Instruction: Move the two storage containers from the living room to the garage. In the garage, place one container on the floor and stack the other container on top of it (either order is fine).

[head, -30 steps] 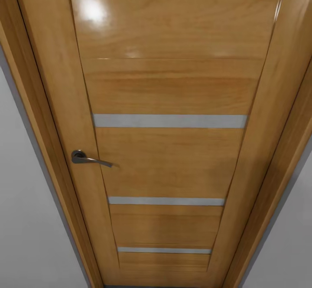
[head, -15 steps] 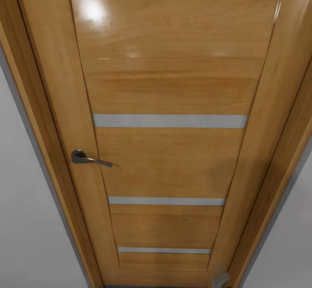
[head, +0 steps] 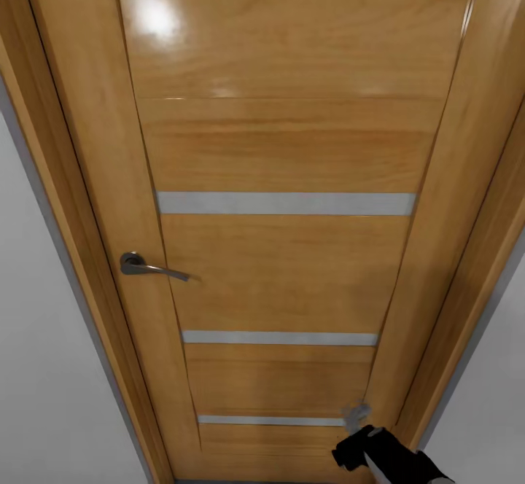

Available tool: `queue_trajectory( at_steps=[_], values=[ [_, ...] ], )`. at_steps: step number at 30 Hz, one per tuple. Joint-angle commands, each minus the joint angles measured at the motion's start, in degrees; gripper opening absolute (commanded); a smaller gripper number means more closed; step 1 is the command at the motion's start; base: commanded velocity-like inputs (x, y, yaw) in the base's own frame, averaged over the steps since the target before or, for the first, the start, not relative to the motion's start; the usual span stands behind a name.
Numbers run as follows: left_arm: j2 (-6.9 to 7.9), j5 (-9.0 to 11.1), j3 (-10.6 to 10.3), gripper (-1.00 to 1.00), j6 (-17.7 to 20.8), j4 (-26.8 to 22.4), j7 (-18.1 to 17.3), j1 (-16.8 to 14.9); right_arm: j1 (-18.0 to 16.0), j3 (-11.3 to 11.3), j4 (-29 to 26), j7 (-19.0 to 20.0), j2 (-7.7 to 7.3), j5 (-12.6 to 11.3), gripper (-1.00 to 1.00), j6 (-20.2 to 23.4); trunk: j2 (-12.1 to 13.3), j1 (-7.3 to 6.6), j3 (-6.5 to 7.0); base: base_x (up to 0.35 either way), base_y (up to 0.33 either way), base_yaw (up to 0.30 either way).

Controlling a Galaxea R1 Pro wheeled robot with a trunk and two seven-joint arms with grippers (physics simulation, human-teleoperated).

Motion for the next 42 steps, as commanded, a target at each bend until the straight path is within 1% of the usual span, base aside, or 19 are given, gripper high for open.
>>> queue_trajectory(
  at_steps=[1,5,9,13,16,20,23,26,30,31,32,33,36,38,41,42],
  values=[
    [0.0,0.5,0.0,1.0,-0.14,0.01,-0.07,-0.04,-0.74,0.4,-0.23,-0.1,0.08,-0.63,1.0,0.89,-0.03,0.0,-0.06,0.0,0.0,0.0],
    [-0.05,0.5,0.04,1.0,-0.14,0.01,-0.07,-0.03,-2.01,0.41,-1.08,-0.11,0.45,-1.11,1.0,1.96,-0.03,0.0,-0.06,0.0,0.0,0.0],
    [-0.08,0.5,0.08,1.0,-0.14,0.01,-0.07,-0.05,-2.41,0.41,-4.34,-0.07,0.8,-1.71,1.0,3.9,-0.03,0.0,-0.06,0.0,0.0,0.0],
    [-0.09,0.5,0.08,1.0,-0.14,0.01,-0.07,-0.03,-2.47,0.41,-7.58,-0.13,1.97,-1.82,1.0,6.73,-0.03,0.0,-0.06,0.0,0.0,0.0],
    [-0.09,0.5,0.08,1.0,-0.14,0.01,-0.07,-0.04,-2.48,0.41,-9.5,-0.14,2.44,-1.84,1.0,7.76,-0.03,0.0,-0.06,0.0,0.0,0.0],
    [-0.09,0.5,0.08,1.0,-0.14,0.01,-0.07,-0.03,-2.49,0.34,-13.35,-0.15,2.79,-1.89,1.0,10.11,-0.03,0.0,-0.06,0.0,0.0,0.0],
    [-0.09,0.5,0.06,1.0,-0.14,0.01,-0.07,-0.04,-2.49,0.28,-16.6,-0.16,3.08,-1.98,1.0,12.71,-0.03,0.0,-0.06,0.0,0.0,0.0],
    [-0.09,0.5,0.06,1.0,-0.14,0.01,-0.07,-0.03,-2.49,0.25,-20.83,-0.23,3.52,-1.95,1.0,15.62,-0.03,0.0,-0.06,0.0,0.0,0.0],
    [-0.09,0.5,0.04,1.0,-0.14,0.01,-0.07,-0.02,-2.48,0.14,-25.73,-0.35,3.64,-1.94,1.0,18.68,-0.03,0.0,-0.06,0.0,0.0,0.0],
    [-0.09,0.5,0.04,1.0,-0.14,0.01,-0.07,-0.01,-2.49,0.05,-29.51,-0.44,3.66,-1.94,1.0,20.92,-0.03,0.0,-0.06,0.0,0.0,0.0],
    [-0.09,0.5,0.02,1.0,-0.14,0.01,-0.07,0.0,-2.46,-0.04,-31.47,-0.5,3.67,-1.94,1.0,22.0,-0.03,0.0,-0.06,0.0,0.0,0.0],
    [-0.09,0.5,0.0,1.0,-0.14,0.01,-0.07,-0.01,-2.43,-0.23,-37.15,-0.63,3.68,-1.94,1.0,25.0,-0.03,0.0,-0.06,0.0,0.0,0.0],
    [-0.09,0.5,0.01,1.0,-0.14,0.01,-0.07,-0.01,-2.42,-0.27,-41.62,-0.72,3.68,-1.92,1.0,27.7,-0.03,0.0,-0.06,0.0,0.0,0.0],
    [-0.09,0.5,0.0,1.0,-0.14,0.01,-0.07,0.0,-2.44,-0.24,-49.49,-1.2,3.75,-1.86,1.0,32.82,-0.03,0.0,-0.06,0.0,0.0,0.0],
    [-0.09,0.5,0.0,1.0,-0.14,0.01,-0.07,-0.05,-2.41,-0.21,-53.41,-2.01,3.89,-1.85,1.0,35.49,-0.03,0.0,-0.06,0.0,0.0,0.0],
    [-0.09,0.5,0.0,1.0,-0.14,0.01,-0.07,-0.02,-2.43,-0.2,-57.43,-2.74,4.1,-1.85,1.0,38.37,-0.03,0.0,-0.06,0.0,0.0,0.0]
  ],
)
